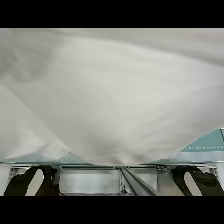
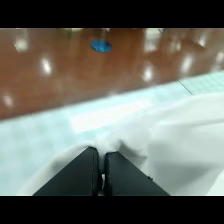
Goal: Fold the shirts.
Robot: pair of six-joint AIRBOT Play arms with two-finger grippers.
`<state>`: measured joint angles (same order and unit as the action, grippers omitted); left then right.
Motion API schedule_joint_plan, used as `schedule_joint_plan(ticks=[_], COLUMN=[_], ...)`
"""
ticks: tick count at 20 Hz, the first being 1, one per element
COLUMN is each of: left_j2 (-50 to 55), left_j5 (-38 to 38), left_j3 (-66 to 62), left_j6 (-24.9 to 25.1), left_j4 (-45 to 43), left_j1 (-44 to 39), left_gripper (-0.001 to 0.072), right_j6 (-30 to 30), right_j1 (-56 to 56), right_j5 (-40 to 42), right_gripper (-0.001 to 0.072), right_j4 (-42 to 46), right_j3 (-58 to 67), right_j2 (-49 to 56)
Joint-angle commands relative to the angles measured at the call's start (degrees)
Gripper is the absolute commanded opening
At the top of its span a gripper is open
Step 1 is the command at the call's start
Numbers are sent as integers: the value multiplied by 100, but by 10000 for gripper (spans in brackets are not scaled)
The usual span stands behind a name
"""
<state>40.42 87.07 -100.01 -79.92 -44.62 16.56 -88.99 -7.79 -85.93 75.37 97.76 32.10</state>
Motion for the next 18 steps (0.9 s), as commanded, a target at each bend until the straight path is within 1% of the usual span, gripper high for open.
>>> schedule_joint_plan(ticks=[1, 2, 3, 4, 6, 7, 9, 10, 12, 15, 17, 18], left_j2=[22, 90, 201, 389, 925, 1309, 2138, 2544, 3397, 4310, 4671, 4758], left_j5=[-22, -376, -957, -1655, -3104, -3875, -4889, -5090, -4981, -4385, -3908, -3709], left_j3=[1856, 2533, 3279, 3952, 4798, 4999, 4920, 4754, 4192, 3362, 2909, 2739], left_j6=[308, 610, 1088, 1314, 1626, 1641, 1628, 1628, 1626, 1626, 1620, 1620], left_j4=[262, 262, 262, 267, 264, 267, 411, 616, 835, 866, 866, 866], left_j1=[-426, -592, -813, -1029, -1414, -1554, -1722, -1755, -1773, -1764, -1716, -1679], left_gripper=[24, 24, 24, 24, 24, 24, 24, 24, 24, 24, 25, 73], right_j6=[83, 85, 146, 273, 382, 369, 376, 374, 382, 396, 317, 219], right_j1=[0, 0, 0, 0, 0, 0, -2, -2, 0, -2, -70, -129], right_j5=[205, 254, 409, 702, 1379, 1683, 2406, 2761, 3045, 3093, 3047, 3016], right_gripper=[22, 22, 22, 22, 22, 22, 22, 22, 22, 22, 24, 125], right_j4=[-350, -361, -415, -492, -538, -553, -756, -892, -1276, -2020, -2304, -2387], right_j3=[-1178, -1600, -2026, -2398, -2896, -2957, -2953, -2889, -2507, -1751, -1360, -1244], right_j2=[4, 114, 275, 472, 1102, 1558, 2474, 2979, 3982, 5287, 5818, 5958])
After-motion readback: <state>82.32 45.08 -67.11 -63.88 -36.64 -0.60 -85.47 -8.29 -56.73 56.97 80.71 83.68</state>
